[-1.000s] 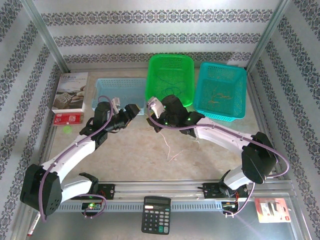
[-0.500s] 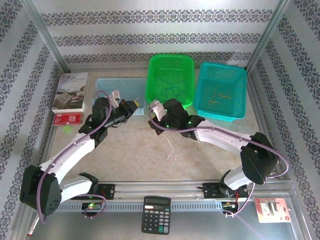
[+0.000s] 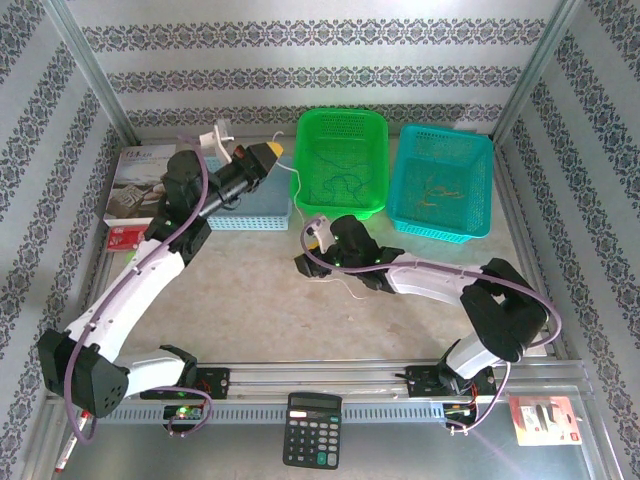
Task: Untangle the cables
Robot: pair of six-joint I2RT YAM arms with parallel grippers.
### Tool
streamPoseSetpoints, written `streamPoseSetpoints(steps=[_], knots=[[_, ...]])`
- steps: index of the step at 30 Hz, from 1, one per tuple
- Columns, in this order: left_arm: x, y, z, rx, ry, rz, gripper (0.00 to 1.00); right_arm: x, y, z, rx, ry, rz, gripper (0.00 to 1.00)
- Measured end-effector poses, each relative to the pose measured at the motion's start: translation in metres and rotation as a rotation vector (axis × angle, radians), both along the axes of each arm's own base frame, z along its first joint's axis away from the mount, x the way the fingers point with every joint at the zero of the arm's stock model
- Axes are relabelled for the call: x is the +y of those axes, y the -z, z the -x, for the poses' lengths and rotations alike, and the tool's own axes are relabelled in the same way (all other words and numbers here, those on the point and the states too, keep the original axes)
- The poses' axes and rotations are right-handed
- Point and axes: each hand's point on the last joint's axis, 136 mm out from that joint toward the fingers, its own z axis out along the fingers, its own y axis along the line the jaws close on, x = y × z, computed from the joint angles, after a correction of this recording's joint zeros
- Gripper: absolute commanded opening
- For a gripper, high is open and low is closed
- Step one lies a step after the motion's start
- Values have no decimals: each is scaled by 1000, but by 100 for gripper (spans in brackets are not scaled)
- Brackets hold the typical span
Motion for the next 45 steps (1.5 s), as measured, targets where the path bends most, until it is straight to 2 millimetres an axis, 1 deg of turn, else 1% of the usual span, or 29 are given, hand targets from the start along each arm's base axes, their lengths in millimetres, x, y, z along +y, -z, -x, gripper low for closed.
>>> streamPoseSetpoints(steps=[4,7,9,12,15,17,19,22,24,26,27,28,30,32,34,36,38,45], knots=[[7,-31,-4,-64,-14,-2,0,-5,13,1,6,16,12,56],[22,-54,-7,-107,-47,-9,0,-9,19,1,-1,32,19,57],[35,-67,-9,-133,-81,-17,0,-15,25,0,2,47,30,58],[57,-82,-14,-162,-140,-31,0,-27,38,1,19,71,51,60],[76,-87,-17,-175,-191,-48,0,-39,46,2,44,98,58,62],[81,-84,-18,-169,-205,-58,0,-44,42,4,48,107,48,64],[82,-76,-17,-154,-206,-66,0,-46,29,4,39,116,18,64],[82,-49,-17,-106,-200,-79,0,-50,-3,1,3,138,-52,64],[81,-25,-19,-60,-197,-91,0,-56,-21,-1,-13,166,-90,63],[81,-5,-22,-17,-195,-101,0,-66,-31,-4,-14,210,-110,61],[81,4,-23,1,-195,-105,0,-71,-33,-5,-10,233,-113,60],[81,11,-23,15,-194,-109,0,-76,-32,-5,-2,257,-108,58],[81,16,-23,26,-193,-112,0,-84,-24,-3,29,299,-93,56],[81,14,-21,20,-193,-110,0,-90,-11,1,70,327,-74,55],[82,8,-16,4,-194,-107,0,-97,5,7,115,355,-44,54],[83,3,-12,-9,-195,-104,0,-100,15,12,146,371,-25,55],[83,0,-10,-17,-195,-102,0,-97,18,16,158,370,-17,54],[83,0,-9,-19,-195,-102,0,-75,29,39,181,306,18,53]])
